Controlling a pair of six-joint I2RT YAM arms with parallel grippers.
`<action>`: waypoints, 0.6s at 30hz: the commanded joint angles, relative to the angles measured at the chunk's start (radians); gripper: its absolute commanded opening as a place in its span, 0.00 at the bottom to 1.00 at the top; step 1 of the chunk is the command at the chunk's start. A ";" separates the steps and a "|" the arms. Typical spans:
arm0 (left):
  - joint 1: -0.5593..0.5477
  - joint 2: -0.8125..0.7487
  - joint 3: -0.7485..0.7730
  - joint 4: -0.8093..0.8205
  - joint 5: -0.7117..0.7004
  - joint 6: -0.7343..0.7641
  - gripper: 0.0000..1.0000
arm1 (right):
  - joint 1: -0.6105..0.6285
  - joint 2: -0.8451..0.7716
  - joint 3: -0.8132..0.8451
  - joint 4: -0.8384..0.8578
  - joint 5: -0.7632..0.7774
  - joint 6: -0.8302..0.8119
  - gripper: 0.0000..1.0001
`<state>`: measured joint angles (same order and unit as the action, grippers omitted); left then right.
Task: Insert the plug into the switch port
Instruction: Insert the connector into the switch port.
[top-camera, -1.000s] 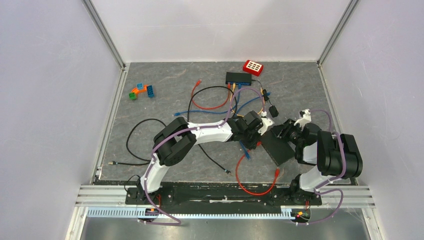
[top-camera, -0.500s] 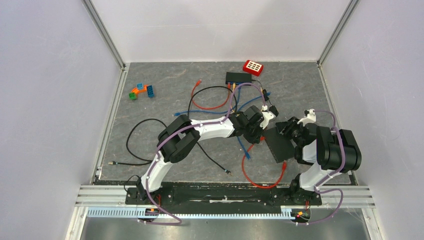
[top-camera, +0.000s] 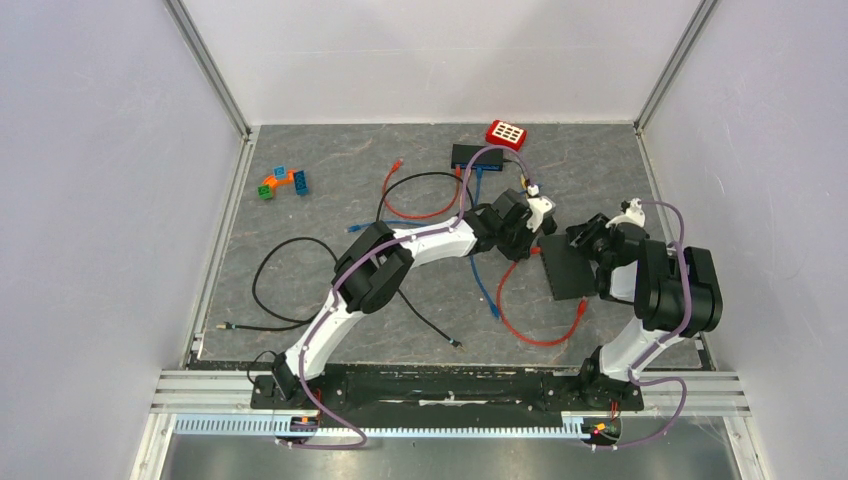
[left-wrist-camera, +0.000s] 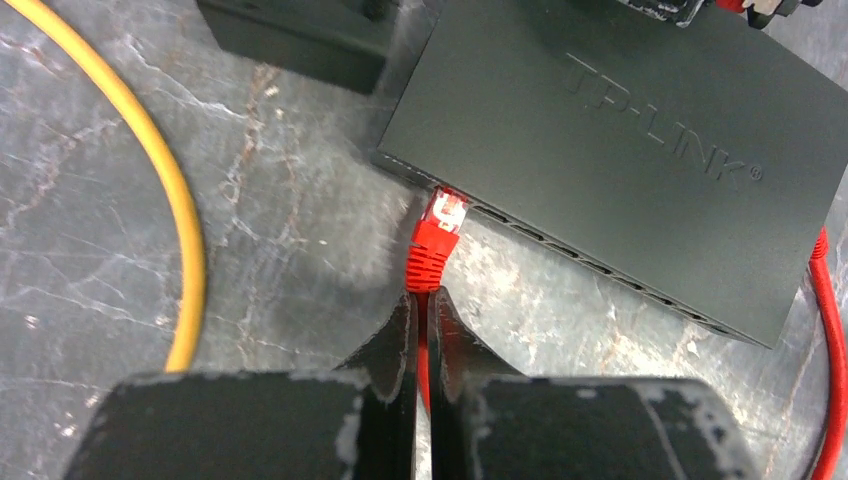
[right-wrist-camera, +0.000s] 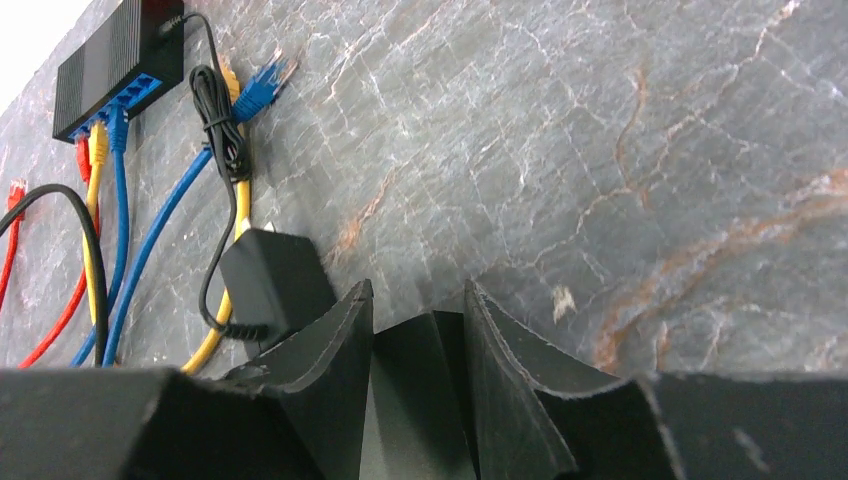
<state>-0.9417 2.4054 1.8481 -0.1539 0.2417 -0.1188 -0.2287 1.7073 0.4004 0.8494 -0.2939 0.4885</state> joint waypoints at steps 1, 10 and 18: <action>-0.048 0.119 0.059 0.458 0.035 -0.074 0.02 | 0.115 0.091 -0.032 -0.410 -0.517 0.110 0.38; -0.034 0.037 -0.097 0.485 0.103 -0.068 0.05 | 0.008 0.155 0.171 -0.510 -0.480 0.066 0.48; -0.032 -0.113 -0.252 0.447 -0.001 -0.022 0.39 | -0.011 0.133 0.398 -0.775 -0.289 -0.063 0.56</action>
<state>-0.9291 2.3787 1.6665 0.1982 0.2829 -0.1482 -0.2893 1.8240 0.7490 0.4618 -0.5190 0.4625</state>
